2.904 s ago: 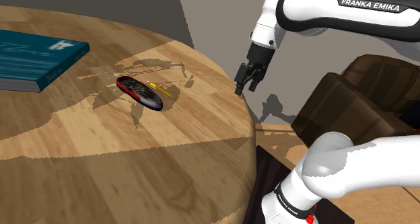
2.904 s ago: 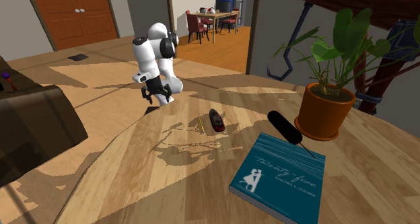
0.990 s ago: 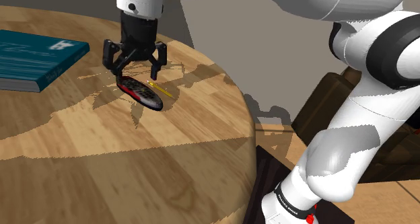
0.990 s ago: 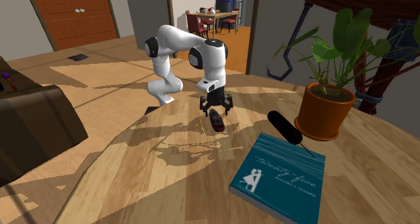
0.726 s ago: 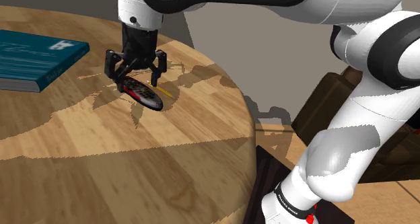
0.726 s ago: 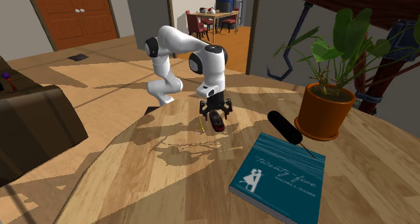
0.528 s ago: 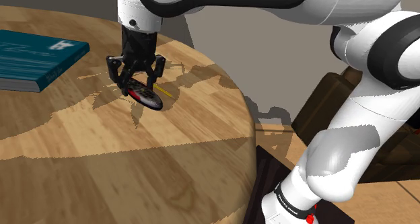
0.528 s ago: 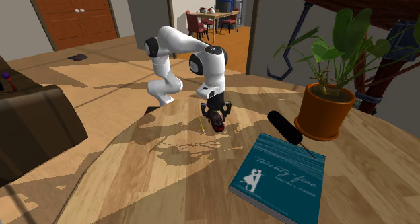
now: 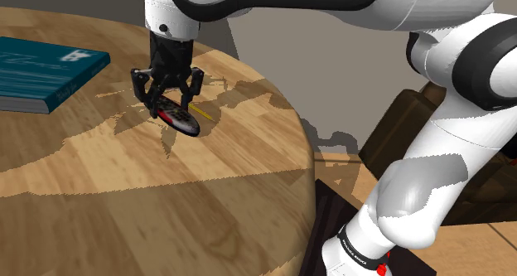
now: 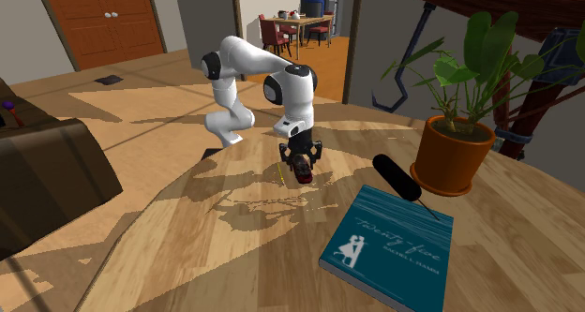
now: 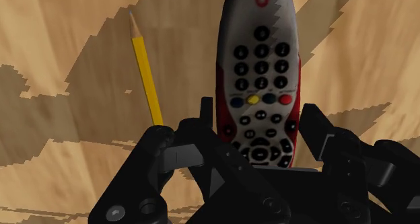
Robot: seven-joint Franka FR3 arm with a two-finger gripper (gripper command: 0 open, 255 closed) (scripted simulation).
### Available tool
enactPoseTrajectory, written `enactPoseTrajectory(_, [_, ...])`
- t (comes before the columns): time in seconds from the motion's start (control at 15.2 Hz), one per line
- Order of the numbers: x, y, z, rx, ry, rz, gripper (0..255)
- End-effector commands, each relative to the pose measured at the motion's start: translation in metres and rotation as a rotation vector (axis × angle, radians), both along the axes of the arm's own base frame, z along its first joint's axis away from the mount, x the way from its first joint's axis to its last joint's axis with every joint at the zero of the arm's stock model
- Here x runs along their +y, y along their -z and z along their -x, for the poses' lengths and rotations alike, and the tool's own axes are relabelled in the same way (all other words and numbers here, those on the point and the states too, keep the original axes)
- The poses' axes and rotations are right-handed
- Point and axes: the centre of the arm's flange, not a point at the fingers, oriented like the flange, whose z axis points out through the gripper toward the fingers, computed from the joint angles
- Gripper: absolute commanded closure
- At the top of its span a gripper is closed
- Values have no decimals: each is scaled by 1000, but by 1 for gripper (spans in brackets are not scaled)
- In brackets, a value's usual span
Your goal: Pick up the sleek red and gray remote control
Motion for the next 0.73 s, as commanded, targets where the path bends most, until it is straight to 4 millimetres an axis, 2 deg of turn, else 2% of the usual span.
enactPoseTrajectory(0.0, [1,1,0,2,-1,0,255])
enactPoseTrajectory(0.66, [1,-52,0,2,-1,0,255])
